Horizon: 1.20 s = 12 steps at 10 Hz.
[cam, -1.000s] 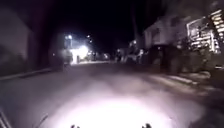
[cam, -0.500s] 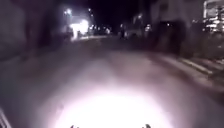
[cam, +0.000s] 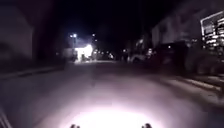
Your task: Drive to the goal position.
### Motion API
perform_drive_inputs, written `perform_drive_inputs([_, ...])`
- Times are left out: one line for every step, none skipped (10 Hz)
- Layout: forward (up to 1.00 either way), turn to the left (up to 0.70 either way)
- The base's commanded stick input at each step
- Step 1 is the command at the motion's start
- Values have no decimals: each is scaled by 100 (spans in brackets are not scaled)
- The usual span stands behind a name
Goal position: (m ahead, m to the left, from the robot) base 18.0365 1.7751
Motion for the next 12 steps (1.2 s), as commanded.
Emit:
perform_drive_inputs([70,0])
perform_drive_inputs([70,0])
perform_drive_inputs([70,0])
perform_drive_inputs([70,0])
perform_drive_inputs([70,0])
perform_drive_inputs([70,0])
perform_drive_inputs([70,0])
perform_drive_inputs([70,0])
perform_drive_inputs([70,0])
perform_drive_inputs([70,0])
perform_drive_inputs([70,0])
perform_drive_inputs([70,0])
